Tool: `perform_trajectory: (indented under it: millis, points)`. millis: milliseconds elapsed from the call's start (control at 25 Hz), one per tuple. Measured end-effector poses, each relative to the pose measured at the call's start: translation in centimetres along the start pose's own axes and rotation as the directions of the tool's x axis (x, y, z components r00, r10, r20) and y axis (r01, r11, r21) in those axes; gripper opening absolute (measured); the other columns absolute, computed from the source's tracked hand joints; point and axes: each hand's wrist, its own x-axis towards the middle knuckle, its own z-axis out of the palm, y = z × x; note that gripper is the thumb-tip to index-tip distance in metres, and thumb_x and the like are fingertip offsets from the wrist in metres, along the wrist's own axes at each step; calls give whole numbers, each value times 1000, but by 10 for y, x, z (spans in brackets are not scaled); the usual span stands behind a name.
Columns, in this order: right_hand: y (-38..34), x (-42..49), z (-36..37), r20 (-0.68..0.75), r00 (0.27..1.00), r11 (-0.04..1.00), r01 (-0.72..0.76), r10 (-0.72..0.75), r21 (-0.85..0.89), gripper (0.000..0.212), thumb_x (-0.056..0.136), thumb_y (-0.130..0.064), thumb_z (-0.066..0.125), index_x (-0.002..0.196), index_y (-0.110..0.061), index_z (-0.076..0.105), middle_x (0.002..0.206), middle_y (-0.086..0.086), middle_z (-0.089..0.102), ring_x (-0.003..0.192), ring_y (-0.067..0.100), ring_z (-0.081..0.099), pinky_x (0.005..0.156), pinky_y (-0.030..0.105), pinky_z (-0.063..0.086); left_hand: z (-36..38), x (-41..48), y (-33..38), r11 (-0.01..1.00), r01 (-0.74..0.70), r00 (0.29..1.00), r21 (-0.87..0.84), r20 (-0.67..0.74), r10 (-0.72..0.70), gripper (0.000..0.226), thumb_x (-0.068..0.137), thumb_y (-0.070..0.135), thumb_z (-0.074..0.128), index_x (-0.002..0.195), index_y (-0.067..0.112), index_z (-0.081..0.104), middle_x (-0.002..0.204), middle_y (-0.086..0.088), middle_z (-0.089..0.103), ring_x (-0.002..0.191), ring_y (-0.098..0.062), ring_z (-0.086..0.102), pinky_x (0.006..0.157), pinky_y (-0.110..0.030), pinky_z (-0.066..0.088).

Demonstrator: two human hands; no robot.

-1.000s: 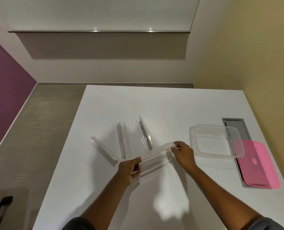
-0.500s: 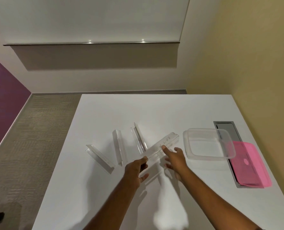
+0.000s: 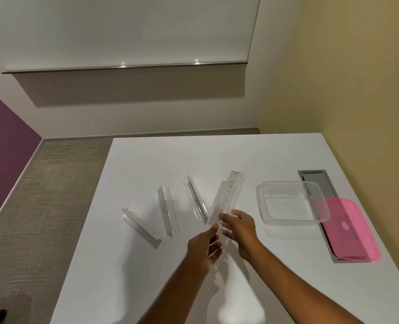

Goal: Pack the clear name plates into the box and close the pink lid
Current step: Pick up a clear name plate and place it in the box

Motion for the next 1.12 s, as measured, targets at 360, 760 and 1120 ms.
perform_trajectory:
  millis: [360, 760, 1120]
  points:
    - [-21, 12, -58, 277, 961, 977, 84, -27, -195, 29, 83, -26, 83, 78, -1, 69, 73, 6, 57, 66, 19, 48, 76, 33, 51, -18, -4, 64, 646, -454, 854, 614, 95, 511, 42, 92, 29, 87, 127, 12, 71, 111, -6, 80, 101, -27, 77, 99, -48, 66]
    - [-48, 17, -93, 492, 864, 917, 103, 110, -386, 35, 84, -32, 85, 118, -25, 82, 75, -10, 65, 68, 5, 55, 66, 13, 48, 10, -6, 146, -535, -564, 560, 629, 768, 312, 110, 70, 40, 101, 164, 31, 44, 171, 6, 45, 163, -17, 34, 125, -44, 43]
    - [-74, 25, -127, 562, 817, 831, 218, 132, -512, 40, 85, -52, 83, 120, -34, 80, 109, -14, 77, 96, 5, 68, 81, 18, 51, 39, -10, 141, -698, -482, 627, 529, 765, 147, 64, 74, 47, 94, 132, 35, 70, 118, 8, 78, 112, -17, 70, 82, -31, 53]
